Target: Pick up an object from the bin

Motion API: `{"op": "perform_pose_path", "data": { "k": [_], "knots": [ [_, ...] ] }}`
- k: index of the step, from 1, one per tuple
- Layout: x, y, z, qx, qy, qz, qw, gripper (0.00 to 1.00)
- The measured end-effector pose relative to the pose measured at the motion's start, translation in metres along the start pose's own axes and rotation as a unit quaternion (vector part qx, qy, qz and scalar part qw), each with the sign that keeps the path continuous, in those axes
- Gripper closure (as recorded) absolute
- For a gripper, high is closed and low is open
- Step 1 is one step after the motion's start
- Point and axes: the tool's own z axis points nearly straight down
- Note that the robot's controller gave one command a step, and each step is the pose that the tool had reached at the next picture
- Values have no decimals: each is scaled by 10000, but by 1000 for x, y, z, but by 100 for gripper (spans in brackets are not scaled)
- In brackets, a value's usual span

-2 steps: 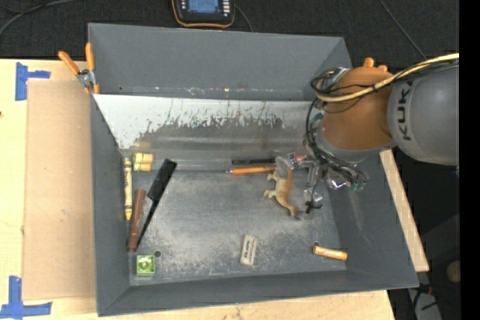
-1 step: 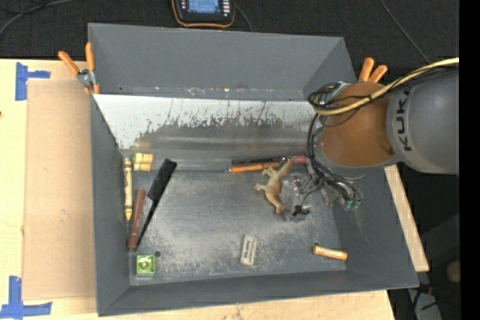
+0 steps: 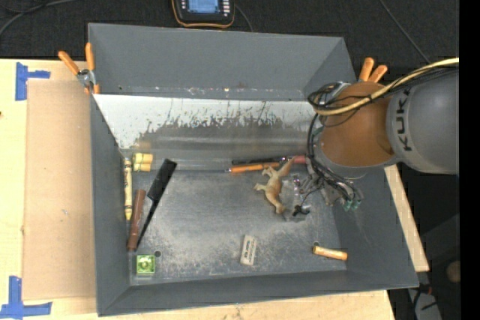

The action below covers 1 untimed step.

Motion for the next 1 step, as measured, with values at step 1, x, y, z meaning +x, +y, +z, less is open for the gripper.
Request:
{"op": "perform_pose_path", "data": {
  "k": [1],
  "knots": [
    [3,1,-17,-18,53,-4,10000,100]
  ]
}}
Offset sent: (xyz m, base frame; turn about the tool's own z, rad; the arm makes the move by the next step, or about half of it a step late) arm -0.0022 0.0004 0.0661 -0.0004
